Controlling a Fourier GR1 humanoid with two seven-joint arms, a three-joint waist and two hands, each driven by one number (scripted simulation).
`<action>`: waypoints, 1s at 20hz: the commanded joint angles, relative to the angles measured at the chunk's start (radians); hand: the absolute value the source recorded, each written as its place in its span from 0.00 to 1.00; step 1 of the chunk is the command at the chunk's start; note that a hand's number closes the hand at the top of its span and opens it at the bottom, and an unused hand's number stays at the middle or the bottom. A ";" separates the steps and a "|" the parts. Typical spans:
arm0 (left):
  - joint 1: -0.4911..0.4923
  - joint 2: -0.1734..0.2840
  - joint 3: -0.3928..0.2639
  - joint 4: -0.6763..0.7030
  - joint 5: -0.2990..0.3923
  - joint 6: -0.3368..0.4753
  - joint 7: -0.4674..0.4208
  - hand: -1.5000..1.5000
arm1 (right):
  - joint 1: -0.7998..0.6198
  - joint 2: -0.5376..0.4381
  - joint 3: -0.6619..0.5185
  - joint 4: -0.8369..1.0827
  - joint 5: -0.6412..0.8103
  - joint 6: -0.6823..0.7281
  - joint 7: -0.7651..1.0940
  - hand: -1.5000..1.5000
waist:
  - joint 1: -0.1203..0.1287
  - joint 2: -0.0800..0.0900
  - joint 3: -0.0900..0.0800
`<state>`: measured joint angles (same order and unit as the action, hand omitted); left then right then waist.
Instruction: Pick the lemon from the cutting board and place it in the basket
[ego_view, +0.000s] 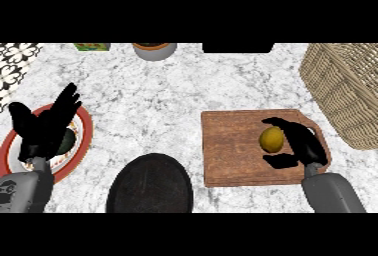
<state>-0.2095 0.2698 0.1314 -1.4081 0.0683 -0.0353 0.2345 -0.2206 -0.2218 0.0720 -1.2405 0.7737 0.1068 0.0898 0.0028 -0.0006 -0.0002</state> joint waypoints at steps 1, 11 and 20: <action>-0.028 0.005 0.026 0.051 0.005 -0.010 -0.003 0.50 | -0.047 0.021 0.050 0.024 0.068 0.016 0.033 1.00 | -0.001 0.001 0.000; -0.036 -0.018 -0.002 0.005 -0.010 -0.035 0.000 0.50 | -0.307 0.213 -0.088 0.246 0.141 -0.151 0.390 1.00 | 0.052 0.018 0.000; -0.071 -0.021 -0.036 -0.009 -0.013 -0.064 0.004 0.50 | -0.644 0.221 -0.265 0.462 0.223 -0.408 0.863 1.00 | 0.141 0.044 0.000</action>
<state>-0.2724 0.2498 0.1103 -1.4051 0.0563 -0.0870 0.2366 -0.7263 -0.0149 -0.1392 -0.8835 0.9585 -0.2115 0.7900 0.1117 0.0380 -0.0013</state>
